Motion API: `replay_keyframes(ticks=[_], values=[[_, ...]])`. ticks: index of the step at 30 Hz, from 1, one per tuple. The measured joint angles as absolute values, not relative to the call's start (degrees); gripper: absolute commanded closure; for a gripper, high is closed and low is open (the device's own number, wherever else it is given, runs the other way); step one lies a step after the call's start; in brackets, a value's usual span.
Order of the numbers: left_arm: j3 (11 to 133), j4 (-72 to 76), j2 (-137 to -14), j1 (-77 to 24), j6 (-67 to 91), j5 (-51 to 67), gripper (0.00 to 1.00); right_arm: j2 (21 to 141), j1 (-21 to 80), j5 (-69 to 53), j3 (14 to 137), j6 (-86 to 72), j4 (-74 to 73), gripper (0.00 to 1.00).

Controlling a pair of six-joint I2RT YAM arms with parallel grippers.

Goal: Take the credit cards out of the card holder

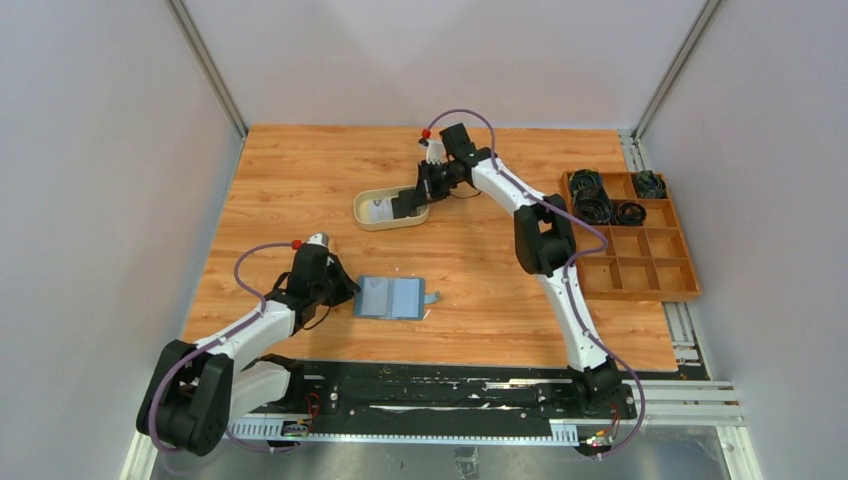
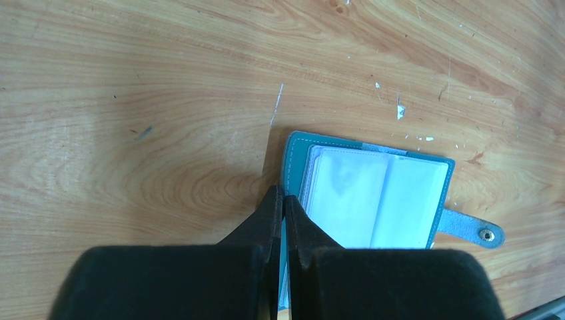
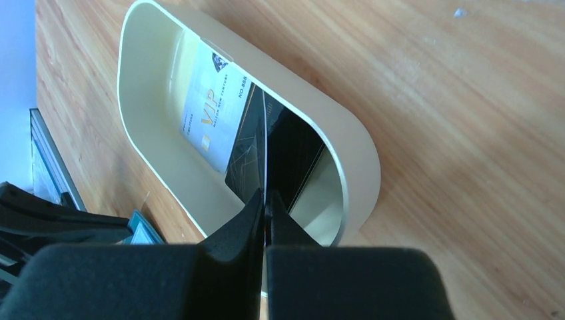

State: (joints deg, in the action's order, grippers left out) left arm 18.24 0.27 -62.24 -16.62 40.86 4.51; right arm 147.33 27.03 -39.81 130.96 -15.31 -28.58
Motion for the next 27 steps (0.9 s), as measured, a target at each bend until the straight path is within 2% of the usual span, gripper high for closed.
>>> replay_keyframes(ticks=[27], values=[[18.7,-2.8,-58.8,-16.6,40.7,4.6,1.00,122.8,22.2,-39.6,90.7,-7.4,-27.5,1.00]])
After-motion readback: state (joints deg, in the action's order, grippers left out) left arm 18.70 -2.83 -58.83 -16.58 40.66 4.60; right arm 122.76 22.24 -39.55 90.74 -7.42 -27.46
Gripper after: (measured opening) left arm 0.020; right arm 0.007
